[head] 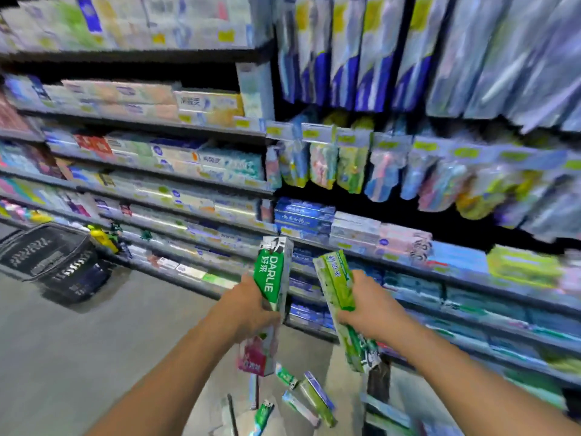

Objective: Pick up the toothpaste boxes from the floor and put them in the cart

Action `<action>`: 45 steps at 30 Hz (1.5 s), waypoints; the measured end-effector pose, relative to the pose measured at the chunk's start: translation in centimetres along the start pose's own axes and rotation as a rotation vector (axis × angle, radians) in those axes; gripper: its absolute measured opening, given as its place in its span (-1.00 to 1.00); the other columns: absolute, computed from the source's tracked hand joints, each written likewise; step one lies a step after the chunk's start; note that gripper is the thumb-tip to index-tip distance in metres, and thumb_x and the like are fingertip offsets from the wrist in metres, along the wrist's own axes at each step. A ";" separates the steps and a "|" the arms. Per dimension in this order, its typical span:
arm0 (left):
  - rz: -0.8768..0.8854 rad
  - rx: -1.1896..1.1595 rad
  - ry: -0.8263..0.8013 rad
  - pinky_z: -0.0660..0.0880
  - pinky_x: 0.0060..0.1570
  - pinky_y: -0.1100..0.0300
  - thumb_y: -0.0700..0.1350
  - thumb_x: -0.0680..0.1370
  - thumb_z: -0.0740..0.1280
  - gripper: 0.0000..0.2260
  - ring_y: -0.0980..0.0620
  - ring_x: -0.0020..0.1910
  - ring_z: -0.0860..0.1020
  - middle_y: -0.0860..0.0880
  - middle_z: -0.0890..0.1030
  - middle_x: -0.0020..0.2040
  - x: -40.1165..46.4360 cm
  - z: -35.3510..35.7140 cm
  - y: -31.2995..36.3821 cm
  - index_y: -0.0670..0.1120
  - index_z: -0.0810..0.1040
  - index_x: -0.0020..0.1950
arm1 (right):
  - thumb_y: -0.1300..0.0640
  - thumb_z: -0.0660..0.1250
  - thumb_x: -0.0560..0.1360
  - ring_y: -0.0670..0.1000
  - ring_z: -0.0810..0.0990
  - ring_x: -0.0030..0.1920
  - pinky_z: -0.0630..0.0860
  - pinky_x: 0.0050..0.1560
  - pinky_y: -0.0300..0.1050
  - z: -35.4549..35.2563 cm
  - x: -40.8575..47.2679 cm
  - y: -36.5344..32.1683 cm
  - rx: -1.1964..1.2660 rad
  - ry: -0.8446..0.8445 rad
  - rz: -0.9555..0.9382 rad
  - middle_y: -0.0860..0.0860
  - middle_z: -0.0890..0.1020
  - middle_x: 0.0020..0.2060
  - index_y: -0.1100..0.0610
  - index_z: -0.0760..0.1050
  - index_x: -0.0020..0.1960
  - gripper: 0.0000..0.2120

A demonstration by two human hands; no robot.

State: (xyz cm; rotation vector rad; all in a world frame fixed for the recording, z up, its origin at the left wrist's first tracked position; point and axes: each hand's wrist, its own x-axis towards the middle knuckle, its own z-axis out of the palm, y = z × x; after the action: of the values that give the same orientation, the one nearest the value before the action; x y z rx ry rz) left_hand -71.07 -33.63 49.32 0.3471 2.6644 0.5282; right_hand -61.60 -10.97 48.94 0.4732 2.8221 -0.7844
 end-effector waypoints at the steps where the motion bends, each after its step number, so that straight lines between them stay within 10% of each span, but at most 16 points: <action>1: 0.055 0.022 -0.011 0.57 -0.16 0.09 0.17 0.23 0.46 -0.44 -0.06 -0.12 0.61 -0.04 0.59 -0.08 0.3 0.5 2.3 -0.08 0.34 0.05 | -0.04 0.45 0.37 0.15 0.55 0.05 0.54 0.03 0.11 -1.3 -0.9 1.7 0.024 0.029 0.036 0.06 0.49 0.04 0.07 0.27 0.16 -0.50; 15: 0.676 0.204 -0.171 0.25 -0.60 0.32 0.23 0.30 0.47 -0.50 0.26 -0.41 0.42 0.18 0.45 -0.30 -4.5 17.6 40.7 0.03 0.21 -0.11 | -0.04 0.50 0.40 0.09 0.54 0.03 0.55 0.03 0.07 -16.6 -20.5 33.7 0.228 0.405 0.501 0.03 0.52 0.04 0.08 0.28 0.23 -0.44; 27: 1.018 0.236 -0.506 0.45 -0.47 0.28 0.03 0.38 0.51 -0.68 -0.04 -0.31 0.59 -0.03 0.57 -0.30 -19.3 36.1 70.2 -0.06 0.41 -0.13 | -0.01 0.47 0.40 0.10 0.56 0.12 0.53 0.09 0.00 -23.8 -42.5 58.8 0.357 0.666 0.841 0.03 0.51 0.13 0.13 0.28 0.27 -0.43; 32: 0.988 0.228 -0.626 0.57 -0.42 0.08 0.10 0.31 0.57 -0.41 -0.08 -0.19 0.61 -0.12 0.57 -0.08 -22.7 42.2 79.3 -0.16 0.33 0.09 | -0.03 0.48 0.37 0.05 0.55 -0.09 0.51 -0.18 -0.04 -25.9 -47.1 66.7 0.387 0.714 0.950 0.04 0.53 0.00 0.11 0.27 0.12 -0.49; 38: 0.833 -0.081 -1.188 0.64 -0.11 -0.18 -0.03 0.30 0.58 -0.75 0.04 -0.31 0.62 0.04 0.67 -0.23 -22.4 49.2 90.7 0.16 0.64 -0.08 | -0.02 0.58 0.26 -0.01 0.48 -0.18 0.32 -0.41 -0.15 -31.1 -49.9 77.2 0.442 0.811 1.073 -0.07 0.47 -0.17 0.06 0.27 0.10 -0.39; 45: 0.856 -0.024 -1.261 0.64 -0.12 -0.18 -0.01 0.19 0.62 -0.38 -0.05 -0.21 0.66 -0.04 0.71 -0.08 -23.7 55.9 105.0 0.04 0.48 0.19 | 0.06 0.59 0.26 0.05 0.57 -0.13 0.61 -0.22 0.06 -38.4 -52.0 88.1 0.508 0.871 1.176 0.04 0.54 -0.08 0.08 0.31 0.13 -0.40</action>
State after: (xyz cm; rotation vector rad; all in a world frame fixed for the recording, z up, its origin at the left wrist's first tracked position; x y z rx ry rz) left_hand -9.13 70.55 52.86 1.3011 1.2089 0.3536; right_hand 14.48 67.44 52.81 2.6921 2.0613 -1.0788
